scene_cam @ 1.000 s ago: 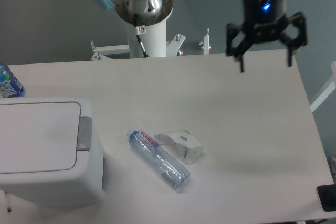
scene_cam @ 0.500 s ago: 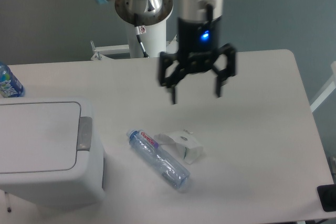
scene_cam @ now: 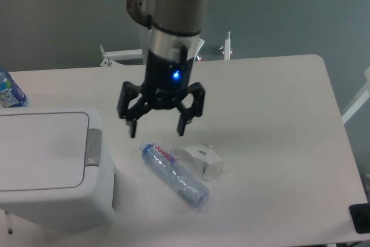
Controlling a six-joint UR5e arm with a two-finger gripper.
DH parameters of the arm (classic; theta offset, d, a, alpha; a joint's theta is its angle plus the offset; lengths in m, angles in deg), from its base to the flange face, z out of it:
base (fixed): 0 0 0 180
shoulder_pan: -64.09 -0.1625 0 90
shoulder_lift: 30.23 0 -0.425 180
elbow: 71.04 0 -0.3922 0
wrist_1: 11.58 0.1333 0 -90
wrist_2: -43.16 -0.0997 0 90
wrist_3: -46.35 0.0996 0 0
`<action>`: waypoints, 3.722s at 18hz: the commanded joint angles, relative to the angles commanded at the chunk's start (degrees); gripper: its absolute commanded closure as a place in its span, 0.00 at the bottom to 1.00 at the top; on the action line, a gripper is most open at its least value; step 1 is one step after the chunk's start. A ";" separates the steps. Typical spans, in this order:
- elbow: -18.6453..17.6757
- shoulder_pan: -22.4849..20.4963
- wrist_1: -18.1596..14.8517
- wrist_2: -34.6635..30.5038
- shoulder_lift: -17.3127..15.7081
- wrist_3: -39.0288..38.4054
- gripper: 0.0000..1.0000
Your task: Open the trash can
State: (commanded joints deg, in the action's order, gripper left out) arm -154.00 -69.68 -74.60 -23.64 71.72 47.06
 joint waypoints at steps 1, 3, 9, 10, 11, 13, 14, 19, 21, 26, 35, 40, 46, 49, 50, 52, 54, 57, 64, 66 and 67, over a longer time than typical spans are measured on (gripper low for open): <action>-0.44 0.35 0.00 0.09 0.00 -0.53 0.00; -0.71 1.05 -0.09 0.09 0.09 -1.14 0.00; -1.67 1.14 0.00 0.00 0.09 -1.67 0.00; -1.76 1.14 0.00 0.00 0.09 -1.59 0.00; -1.76 1.14 0.00 0.00 0.09 -1.59 0.00; -1.76 1.58 0.00 0.00 0.09 -1.59 0.00; -1.76 1.67 0.09 -0.08 0.17 -1.59 0.00; -1.67 2.28 0.09 -0.08 0.26 -1.59 0.00; -1.50 2.81 0.26 -0.26 0.26 -1.50 0.00; -1.76 3.16 0.96 -0.26 0.35 -1.59 0.00; -2.20 3.69 1.05 -0.35 0.70 -1.59 0.00; -2.29 3.69 1.05 -0.35 1.14 -1.50 0.00; -2.20 3.78 2.02 -0.44 1.32 -1.59 0.00; -1.94 3.69 2.37 -0.44 1.06 -1.50 0.00; -1.42 3.69 2.37 -0.35 0.88 -1.41 0.00; 0.16 3.69 2.90 -0.70 0.62 -1.41 0.00; 2.01 3.08 3.08 -1.23 0.53 -1.41 0.00; 3.77 -0.25 3.16 -2.45 -0.52 -1.06 0.00; 3.69 -10.10 2.99 -7.64 -4.13 2.45 0.00; 3.43 -11.85 2.64 -9.39 -4.57 4.46 0.00; 3.25 -12.47 2.46 -10.97 -4.74 6.65 0.00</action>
State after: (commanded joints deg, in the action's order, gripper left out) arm -150.75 -82.16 -72.13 -34.61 66.98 53.71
